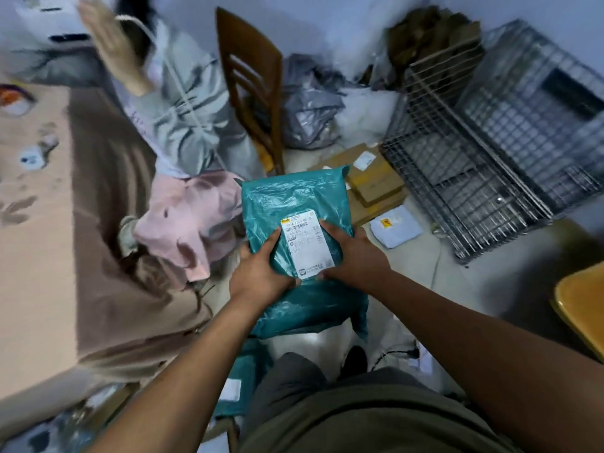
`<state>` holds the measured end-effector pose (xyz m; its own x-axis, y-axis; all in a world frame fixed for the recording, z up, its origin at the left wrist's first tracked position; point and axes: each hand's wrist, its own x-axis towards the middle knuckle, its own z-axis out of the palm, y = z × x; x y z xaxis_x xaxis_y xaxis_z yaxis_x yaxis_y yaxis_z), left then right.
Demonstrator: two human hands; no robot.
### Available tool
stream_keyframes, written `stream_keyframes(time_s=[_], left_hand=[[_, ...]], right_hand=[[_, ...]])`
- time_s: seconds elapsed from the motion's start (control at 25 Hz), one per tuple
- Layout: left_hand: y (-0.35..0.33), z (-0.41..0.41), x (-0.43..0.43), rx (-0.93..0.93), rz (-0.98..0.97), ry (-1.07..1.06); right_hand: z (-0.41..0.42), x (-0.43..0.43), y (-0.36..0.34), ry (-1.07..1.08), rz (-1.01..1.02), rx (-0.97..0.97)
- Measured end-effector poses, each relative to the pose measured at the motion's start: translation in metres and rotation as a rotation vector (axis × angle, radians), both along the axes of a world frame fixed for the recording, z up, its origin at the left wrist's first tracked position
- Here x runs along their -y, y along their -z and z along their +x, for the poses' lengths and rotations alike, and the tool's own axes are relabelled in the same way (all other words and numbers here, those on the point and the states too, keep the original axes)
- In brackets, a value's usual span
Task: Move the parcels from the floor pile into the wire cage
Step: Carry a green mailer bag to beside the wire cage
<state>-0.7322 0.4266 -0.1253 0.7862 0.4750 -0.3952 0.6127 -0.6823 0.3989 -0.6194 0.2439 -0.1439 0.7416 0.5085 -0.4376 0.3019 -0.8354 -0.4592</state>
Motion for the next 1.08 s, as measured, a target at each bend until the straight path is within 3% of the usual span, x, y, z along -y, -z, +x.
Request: stream_keyframes(time_s=[0.6, 1.08], left_hand=[[0.041, 0.337, -0.008, -0.079, -0.006, 0.687], [0.131, 0.55, 0.003, -0.162, -0.033, 0.745]], right_hand=[[0.195, 0.027, 0.043, 0.669, 0.039, -0.098], [0.379, 0.021, 0.155, 0.83, 0.098, -0.176]])
